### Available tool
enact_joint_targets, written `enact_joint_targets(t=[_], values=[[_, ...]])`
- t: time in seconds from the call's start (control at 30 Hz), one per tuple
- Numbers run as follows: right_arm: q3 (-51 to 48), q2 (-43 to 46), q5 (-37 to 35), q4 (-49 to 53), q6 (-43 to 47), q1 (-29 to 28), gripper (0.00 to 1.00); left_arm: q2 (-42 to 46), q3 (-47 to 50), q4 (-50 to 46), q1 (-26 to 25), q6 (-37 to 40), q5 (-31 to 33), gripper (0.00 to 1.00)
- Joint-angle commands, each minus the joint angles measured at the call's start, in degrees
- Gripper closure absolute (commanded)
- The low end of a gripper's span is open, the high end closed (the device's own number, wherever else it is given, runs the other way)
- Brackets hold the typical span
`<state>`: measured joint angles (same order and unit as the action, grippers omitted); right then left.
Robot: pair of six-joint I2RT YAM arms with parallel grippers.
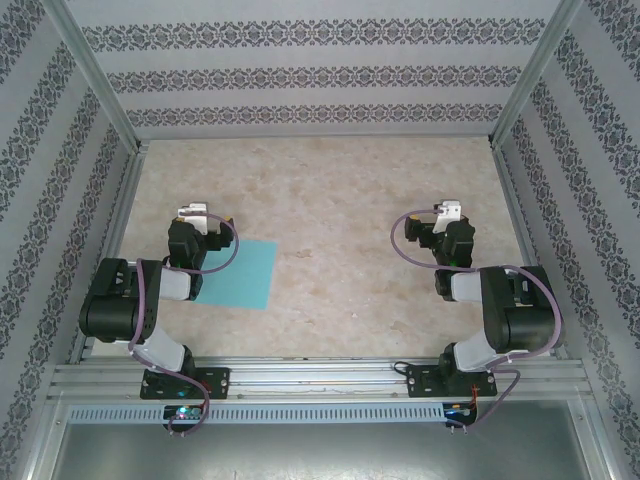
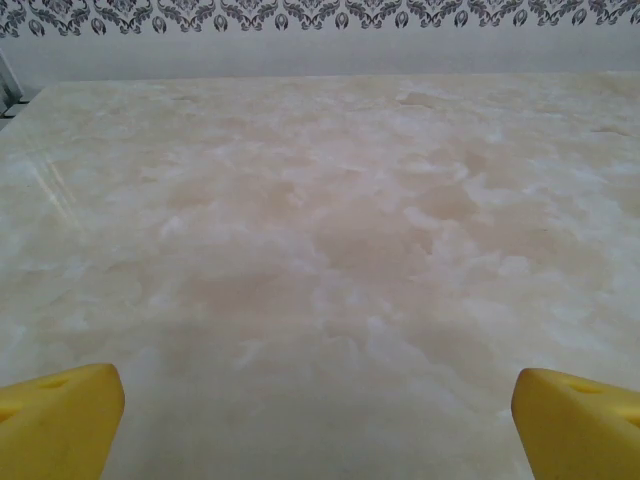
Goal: Fold a paper plane with a square sheet of paper (fold left side to right side)
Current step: Move the square sheet of paper to the center of the table.
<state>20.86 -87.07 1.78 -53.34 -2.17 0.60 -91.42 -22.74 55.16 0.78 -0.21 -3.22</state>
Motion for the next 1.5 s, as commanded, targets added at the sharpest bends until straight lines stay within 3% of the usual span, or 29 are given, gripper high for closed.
enact_joint_targets(t=[0.0, 1.17, 1.37, 1.47], values=[[0.8, -0.6, 0.1, -0.8, -0.2, -0.4, 0.02, 0.3, 0.7, -0.8, 0.5, -0.3, -0.2, 0.0], [0.6, 0.4, 0.2, -0.7, -0.6, 0.0, 0.02, 1.5, 1.8, 0.8, 0.5, -0.4, 0.2, 0.0], [0.1, 13.9, -2.1, 10.1, -1.7, 0.0, 0.02, 18.2, -0.1, -15.2, 0.5, -2.6, 3.9, 0.0], [2.3, 21.2, -2.6, 21.9, -5.4, 0.0, 0.02, 25.2, -5.9, -29.3, 0.5, -9.4, 5.9, 0.0]])
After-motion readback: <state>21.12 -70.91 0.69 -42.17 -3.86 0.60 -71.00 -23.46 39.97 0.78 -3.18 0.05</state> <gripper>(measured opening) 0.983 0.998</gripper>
